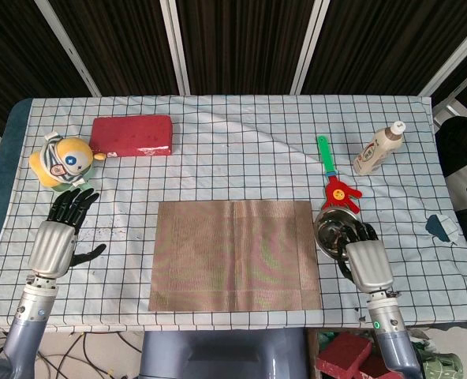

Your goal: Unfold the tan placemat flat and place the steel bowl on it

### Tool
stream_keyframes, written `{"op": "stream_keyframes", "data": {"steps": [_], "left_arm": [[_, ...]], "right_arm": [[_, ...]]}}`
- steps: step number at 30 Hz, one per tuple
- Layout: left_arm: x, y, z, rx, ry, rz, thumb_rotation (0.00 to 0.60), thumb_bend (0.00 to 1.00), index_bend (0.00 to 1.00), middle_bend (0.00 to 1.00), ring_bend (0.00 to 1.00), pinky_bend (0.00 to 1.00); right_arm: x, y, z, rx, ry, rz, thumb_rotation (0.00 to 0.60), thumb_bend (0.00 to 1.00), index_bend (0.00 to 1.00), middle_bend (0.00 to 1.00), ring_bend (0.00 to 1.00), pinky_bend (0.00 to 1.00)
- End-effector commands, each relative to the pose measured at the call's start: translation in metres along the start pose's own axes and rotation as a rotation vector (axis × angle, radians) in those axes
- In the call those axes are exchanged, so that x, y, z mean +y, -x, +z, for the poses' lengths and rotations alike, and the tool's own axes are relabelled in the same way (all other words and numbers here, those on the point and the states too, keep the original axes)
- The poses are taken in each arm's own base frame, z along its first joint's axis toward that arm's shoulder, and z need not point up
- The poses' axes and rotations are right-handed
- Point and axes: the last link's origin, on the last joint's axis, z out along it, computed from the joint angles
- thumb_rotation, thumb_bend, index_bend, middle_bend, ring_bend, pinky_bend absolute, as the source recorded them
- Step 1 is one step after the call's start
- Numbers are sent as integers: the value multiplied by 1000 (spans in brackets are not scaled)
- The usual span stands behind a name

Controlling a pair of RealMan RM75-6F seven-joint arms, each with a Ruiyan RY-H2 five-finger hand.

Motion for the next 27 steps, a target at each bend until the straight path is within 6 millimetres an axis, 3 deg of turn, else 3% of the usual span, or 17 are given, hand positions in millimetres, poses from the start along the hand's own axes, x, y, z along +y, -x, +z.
{"op": "stream_keyframes", "data": {"steps": [1, 9, 17, 27], "left_arm": [[0, -1, 0, 5, -2, -3, 600, 35, 109, 80, 41, 78], [-2, -3, 1, 14, -10, -12, 600, 35, 109, 81, 41, 78], [-4, -5, 3, 25, -24, -25, 600, 35, 109, 80, 42, 78], [-12, -9, 6, 35, -58, -36, 600, 35, 109, 80, 41, 78]], "right_arm": [[-24, -10, 15, 27, -86, 4, 600, 504, 729, 274, 131, 178], [-65, -14, 34, 21, -246, -16, 600, 504, 729, 274, 131, 178], [-111, 6, 47, -47, -350, -20, 600, 504, 729, 274, 131, 178], [-138, 28, 55, -109, -378, -17, 600, 466, 728, 272, 131, 178]]}}
